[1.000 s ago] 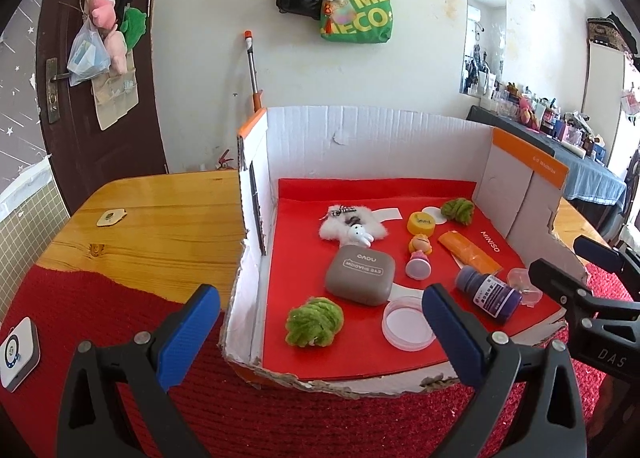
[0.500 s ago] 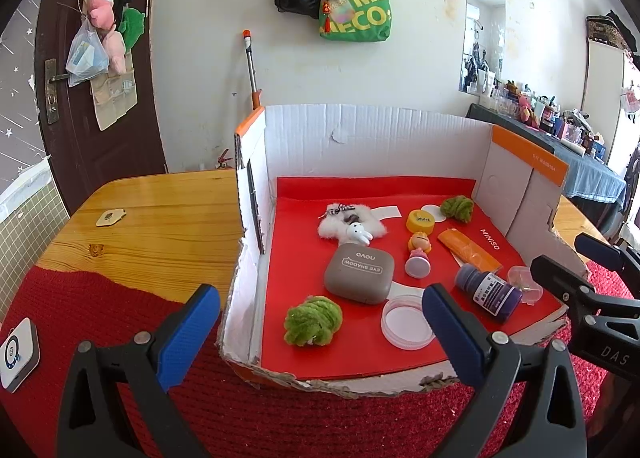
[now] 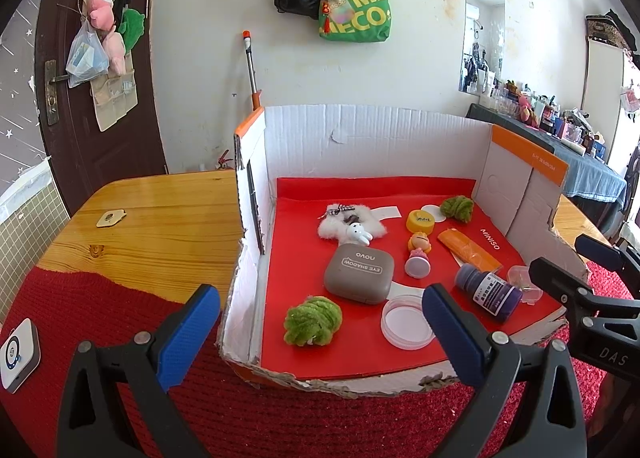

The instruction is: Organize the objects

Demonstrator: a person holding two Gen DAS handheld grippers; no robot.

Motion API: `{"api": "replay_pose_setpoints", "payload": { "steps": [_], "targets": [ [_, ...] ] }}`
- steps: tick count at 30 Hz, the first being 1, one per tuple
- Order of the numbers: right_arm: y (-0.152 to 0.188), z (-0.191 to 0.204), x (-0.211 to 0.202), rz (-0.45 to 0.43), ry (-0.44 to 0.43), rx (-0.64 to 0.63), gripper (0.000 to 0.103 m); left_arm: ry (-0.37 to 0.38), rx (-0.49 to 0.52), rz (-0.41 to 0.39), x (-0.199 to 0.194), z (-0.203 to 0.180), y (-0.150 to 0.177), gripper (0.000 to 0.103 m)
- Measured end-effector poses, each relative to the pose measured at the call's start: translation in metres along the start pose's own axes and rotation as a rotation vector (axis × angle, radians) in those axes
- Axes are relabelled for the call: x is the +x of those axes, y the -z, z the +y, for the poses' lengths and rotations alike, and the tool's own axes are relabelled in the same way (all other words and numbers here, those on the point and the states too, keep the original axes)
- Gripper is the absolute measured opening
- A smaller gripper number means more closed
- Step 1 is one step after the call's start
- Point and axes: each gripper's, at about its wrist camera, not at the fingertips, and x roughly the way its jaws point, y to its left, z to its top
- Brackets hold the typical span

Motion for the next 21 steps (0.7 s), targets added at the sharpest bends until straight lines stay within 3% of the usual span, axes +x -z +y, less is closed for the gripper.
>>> {"api": "replay_pose_setpoints", "payload": {
  "steps": [21],
  "targets": [
    [0.0007, 0.0005, 0.0025, -0.005, 0.001, -0.006, 0.090, 0.012, 0.011, -0.002, -0.0003, -0.0004, 0.0006, 0.103]
  ]
}}
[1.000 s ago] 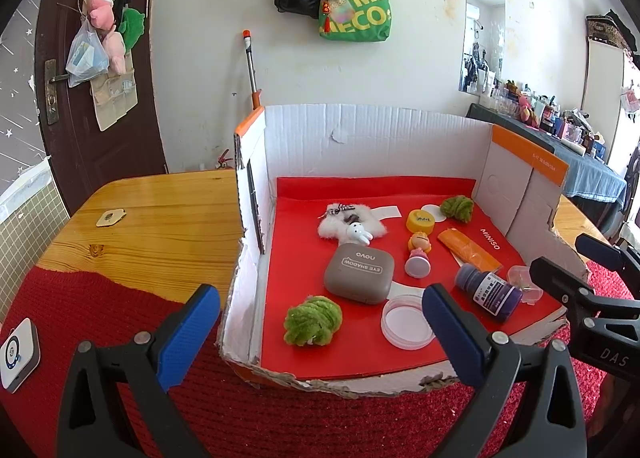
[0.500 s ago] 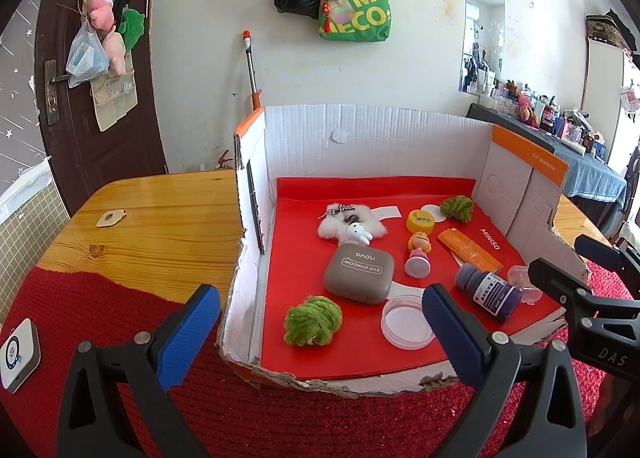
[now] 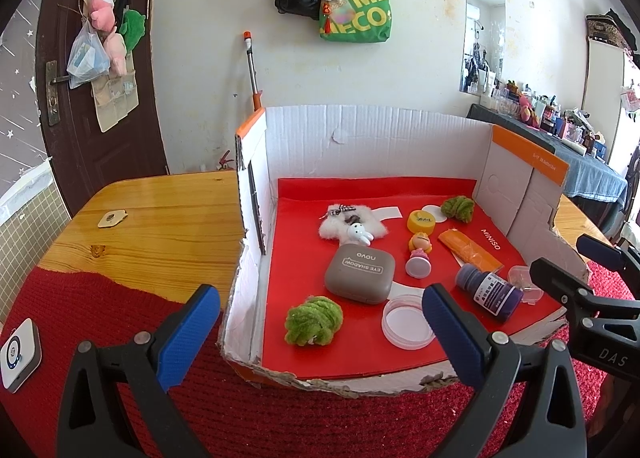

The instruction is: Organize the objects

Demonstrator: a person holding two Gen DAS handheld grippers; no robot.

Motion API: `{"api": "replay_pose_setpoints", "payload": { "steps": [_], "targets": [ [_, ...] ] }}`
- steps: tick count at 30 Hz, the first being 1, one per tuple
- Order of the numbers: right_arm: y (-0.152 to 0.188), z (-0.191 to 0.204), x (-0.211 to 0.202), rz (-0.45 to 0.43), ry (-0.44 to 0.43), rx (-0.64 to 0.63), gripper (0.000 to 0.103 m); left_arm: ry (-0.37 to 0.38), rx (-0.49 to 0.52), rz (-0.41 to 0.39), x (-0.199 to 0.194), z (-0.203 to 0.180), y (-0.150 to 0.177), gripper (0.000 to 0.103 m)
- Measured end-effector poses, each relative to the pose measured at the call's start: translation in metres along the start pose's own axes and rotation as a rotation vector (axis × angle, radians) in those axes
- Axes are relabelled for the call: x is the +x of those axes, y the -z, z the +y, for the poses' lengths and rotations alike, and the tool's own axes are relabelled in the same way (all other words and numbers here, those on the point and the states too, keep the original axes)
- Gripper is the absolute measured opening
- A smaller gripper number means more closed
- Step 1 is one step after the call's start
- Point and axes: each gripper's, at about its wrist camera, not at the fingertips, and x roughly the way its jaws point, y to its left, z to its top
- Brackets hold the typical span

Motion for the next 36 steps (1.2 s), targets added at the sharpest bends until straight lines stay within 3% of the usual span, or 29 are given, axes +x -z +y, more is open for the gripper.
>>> {"api": "replay_pose_setpoints", "payload": {
  "steps": [12, 13, 17, 27, 36],
  "targets": [
    [0.000, 0.000, 0.000, -0.008, 0.006, -0.004, 0.090, 0.001, 0.005, -0.011, -0.002, 0.000, 0.000, 0.103],
    [0.001, 0.000, 0.000, -0.023, -0.078, -0.066, 0.090, 0.002, 0.007, -0.013, -0.002, 0.000, 0.000, 0.103],
    [0.001, 0.000, -0.002, -0.034, -0.071, -0.070, 0.090, 0.000, 0.015, -0.024, -0.004, -0.001, 0.000, 0.103],
    [-0.004, 0.001, -0.035, -0.070, -0.080, -0.085, 0.090, 0.013, 0.031, -0.063, -0.033, -0.006, 0.000, 0.103],
    [0.017, -0.007, -0.057, 0.033, -0.113, -0.066, 0.090, 0.080, -0.024, 0.069, -0.053, -0.002, 0.020, 0.103]
  ]
}}
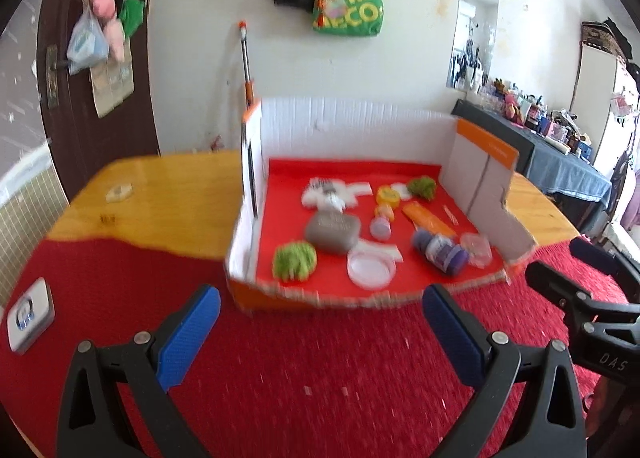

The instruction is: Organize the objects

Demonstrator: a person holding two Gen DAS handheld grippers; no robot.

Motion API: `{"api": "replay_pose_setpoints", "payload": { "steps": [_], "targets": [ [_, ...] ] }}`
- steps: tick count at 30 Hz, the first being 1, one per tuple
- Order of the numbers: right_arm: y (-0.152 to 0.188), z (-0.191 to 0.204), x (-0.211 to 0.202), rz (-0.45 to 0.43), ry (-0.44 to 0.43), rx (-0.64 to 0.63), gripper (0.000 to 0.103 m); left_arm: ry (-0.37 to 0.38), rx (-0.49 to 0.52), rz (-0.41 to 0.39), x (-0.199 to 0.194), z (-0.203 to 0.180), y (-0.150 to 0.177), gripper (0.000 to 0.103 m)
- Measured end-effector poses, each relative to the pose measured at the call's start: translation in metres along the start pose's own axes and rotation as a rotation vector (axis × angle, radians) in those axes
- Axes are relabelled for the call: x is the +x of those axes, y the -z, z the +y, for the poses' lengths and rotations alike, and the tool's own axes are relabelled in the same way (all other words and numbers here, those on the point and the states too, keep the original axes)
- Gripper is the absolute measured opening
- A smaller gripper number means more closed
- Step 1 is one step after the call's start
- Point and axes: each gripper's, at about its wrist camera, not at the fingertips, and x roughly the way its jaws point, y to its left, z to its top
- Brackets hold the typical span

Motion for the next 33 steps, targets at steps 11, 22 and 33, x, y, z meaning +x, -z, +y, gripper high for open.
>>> {"api": "replay_pose_setpoints", "payload": {
  "steps": [11, 22, 33],
  "targets": [
    [0.030, 0.007, 0.031, 0.190, 0.011, 0.019, 0.090, -0.112, 0.034, 0.163, 0.031, 0.000, 0.029, 0.103],
    [0.036, 0.000, 0.056, 0.299, 0.053, 0.046, 0.095, -0.113, -0.019, 0.235, 0.050, 0.007, 0.032, 0.103],
    [0.037, -0.002, 0.057, 0.317, 0.074, 0.058, 0.103, -0.118, -0.012, 0.240, 0.050, 0.005, 0.031, 0.103]
  ]
}}
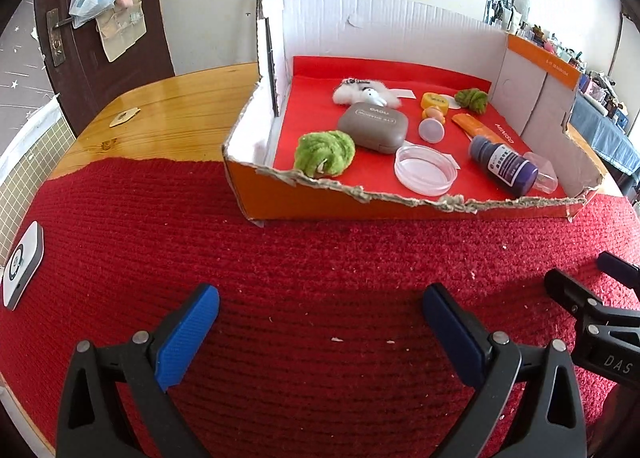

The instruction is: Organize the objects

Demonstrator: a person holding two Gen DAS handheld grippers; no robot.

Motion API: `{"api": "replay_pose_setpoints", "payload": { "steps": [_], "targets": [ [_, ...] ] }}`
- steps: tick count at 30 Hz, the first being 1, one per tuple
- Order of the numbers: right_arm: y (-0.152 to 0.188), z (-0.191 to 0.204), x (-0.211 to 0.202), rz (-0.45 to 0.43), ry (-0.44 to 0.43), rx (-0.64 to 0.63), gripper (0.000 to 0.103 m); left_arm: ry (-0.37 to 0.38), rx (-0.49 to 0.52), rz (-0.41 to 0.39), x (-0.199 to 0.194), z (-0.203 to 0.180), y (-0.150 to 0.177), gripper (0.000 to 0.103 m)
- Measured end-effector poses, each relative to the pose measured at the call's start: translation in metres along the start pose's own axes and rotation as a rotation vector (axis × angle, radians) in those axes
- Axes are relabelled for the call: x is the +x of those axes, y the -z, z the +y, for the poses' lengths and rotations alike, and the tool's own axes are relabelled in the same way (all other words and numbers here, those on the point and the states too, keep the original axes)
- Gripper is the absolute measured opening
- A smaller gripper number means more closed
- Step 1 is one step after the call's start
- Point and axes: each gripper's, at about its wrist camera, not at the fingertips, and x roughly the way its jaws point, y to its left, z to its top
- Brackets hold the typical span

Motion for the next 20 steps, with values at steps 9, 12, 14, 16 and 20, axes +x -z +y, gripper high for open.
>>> {"api": "replay_pose_setpoints", "payload": {
  "steps": [9, 12, 14, 16, 20],
  "targets": [
    [-0.0001, -0.0004, 0.0000, 0.001, 0.000, -0.002, 0.103, -0.002, 0.004, 0.000, 0.0006, -0.0013, 0.0001, 0.103],
    [-0.0002, -0.0003, 0.0001, 0.002, 0.000, -0.002, 0.103, -0.001, 0.003, 0.000, 0.0007, -0.0016, 0.0003, 0.103],
    [-0.0003, -0.0003, 0.0002, 0.002, 0.000, -0.003, 0.103, -0.001, 0.003, 0.000, 0.0007, -0.0017, 0.0006, 0.103],
    [-0.0003, -0.0002, 0.0002, 0.002, 0.000, -0.003, 0.103, -0.001, 0.003, 0.000, 0.0006, -0.0017, 0.0006, 0.103],
    [-0.0003, -0.0002, 0.0002, 0.002, 0.000, -0.003, 0.103, -0.001, 0.004, 0.000, 0.0009, -0.0021, 0.0008, 0.103]
  ]
}}
